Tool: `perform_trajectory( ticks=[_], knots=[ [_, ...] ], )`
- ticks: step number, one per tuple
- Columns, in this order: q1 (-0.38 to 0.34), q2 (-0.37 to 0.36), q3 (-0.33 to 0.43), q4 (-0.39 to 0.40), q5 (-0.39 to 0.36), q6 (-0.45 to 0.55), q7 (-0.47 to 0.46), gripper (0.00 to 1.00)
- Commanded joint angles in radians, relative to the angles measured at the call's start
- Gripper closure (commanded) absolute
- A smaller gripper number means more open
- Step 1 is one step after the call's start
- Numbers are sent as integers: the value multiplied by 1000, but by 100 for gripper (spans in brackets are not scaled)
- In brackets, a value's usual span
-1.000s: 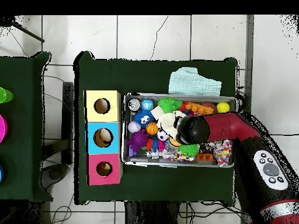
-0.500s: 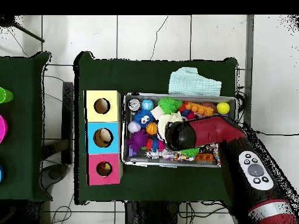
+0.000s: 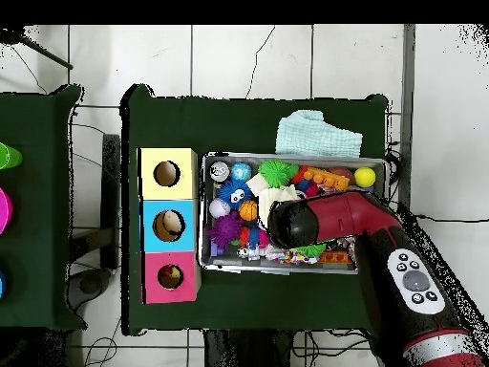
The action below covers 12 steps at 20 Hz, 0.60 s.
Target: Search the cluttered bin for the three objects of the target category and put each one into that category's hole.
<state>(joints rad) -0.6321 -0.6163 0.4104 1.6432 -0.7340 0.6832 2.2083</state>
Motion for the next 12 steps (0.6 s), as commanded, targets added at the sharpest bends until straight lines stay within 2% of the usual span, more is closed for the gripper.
perform_trajectory(
  ticks=[1, 9, 10, 12],
  knots=[
    [-10, 13, -6, -21, 31, 17, -48, 100],
    [-6, 17, -1, -23, 40, 14, -53, 100],
    [-4, 18, -2, -26, 42, 14, -54, 0],
    [-3, 19, -1, -29, 45, 15, -53, 0]
  ],
)
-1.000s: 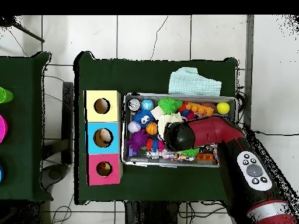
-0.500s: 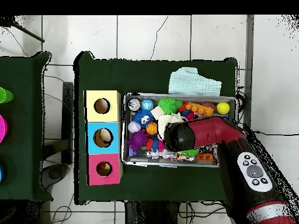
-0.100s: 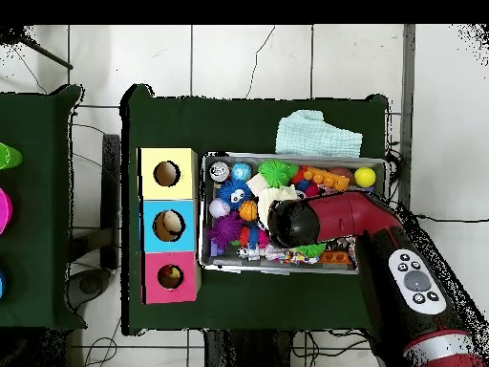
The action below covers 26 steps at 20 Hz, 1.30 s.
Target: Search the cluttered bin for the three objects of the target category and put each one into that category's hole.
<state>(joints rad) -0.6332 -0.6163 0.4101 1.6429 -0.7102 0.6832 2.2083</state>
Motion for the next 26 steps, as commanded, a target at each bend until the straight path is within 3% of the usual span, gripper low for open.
perform_trajectory(
  ticks=[1, 3, 4, 14, 17, 21, 26],
  knots=[
    [-2, 20, -1, -31, 22, 16, -52, 0],
    [2, 23, -1, -40, 26, 22, -52, 0],
    [2, 23, -3, -41, 25, 20, -53, 100],
    [-22, 14, 25, 1, -19, -90, -87, 100],
    [-31, 11, 46, 6, -9, -58, -135, 100],
    [18, -50, 21, 26, 19, 4, -84, 100],
    [18, -39, 25, 23, 31, -6, -73, 100]
  ],
)
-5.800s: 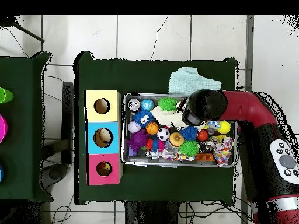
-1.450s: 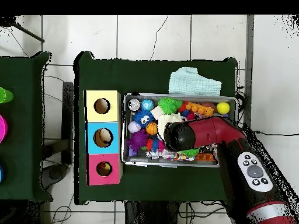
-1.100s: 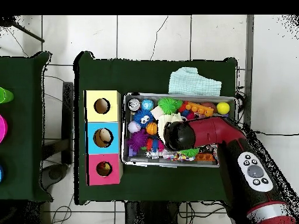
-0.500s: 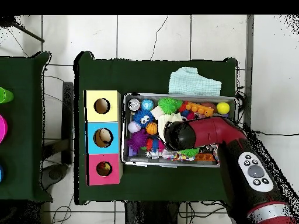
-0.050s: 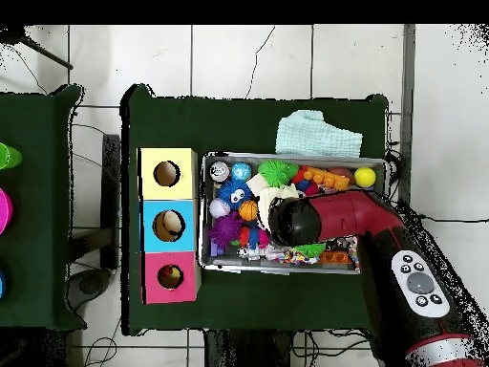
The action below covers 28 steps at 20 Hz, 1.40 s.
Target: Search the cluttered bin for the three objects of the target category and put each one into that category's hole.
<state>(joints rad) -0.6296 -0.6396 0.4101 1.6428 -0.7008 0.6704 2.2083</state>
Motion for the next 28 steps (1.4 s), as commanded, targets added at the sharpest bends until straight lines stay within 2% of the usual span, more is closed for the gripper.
perform_trajectory(
  ticks=[1, 9, 17, 28],
  knots=[
    [14, -13, 28, 18, 23, 10, -78, 100],
    [23, -2, 35, -1, 31, 24, -87, 100],
    [59, -36, 18, -19, 15, 53, -91, 100],
    [47, -10, 18, -9, 28, 6, -72, 100]
  ],
)
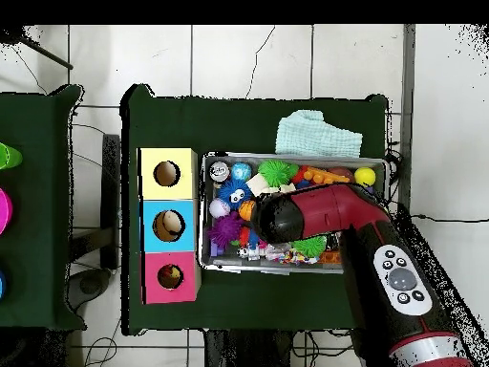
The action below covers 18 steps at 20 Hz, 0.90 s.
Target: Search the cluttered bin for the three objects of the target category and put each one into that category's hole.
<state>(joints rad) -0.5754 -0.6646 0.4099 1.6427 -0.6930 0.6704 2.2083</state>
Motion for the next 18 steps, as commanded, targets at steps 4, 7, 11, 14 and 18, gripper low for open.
perform_trajectory(
  ticks=[4, 7, 11, 14, 18],
  knots=[
    [-8, 16, 22, -12, 19, 11, -81, 100],
    [-5, 15, 20, -6, 21, 7, -73, 100],
    [-2, 20, 24, -16, 27, 23, -79, 0],
    [-1, 20, 23, -14, 32, 30, -76, 0],
    [4, 22, 20, -23, 36, 38, -73, 0]
  ],
)
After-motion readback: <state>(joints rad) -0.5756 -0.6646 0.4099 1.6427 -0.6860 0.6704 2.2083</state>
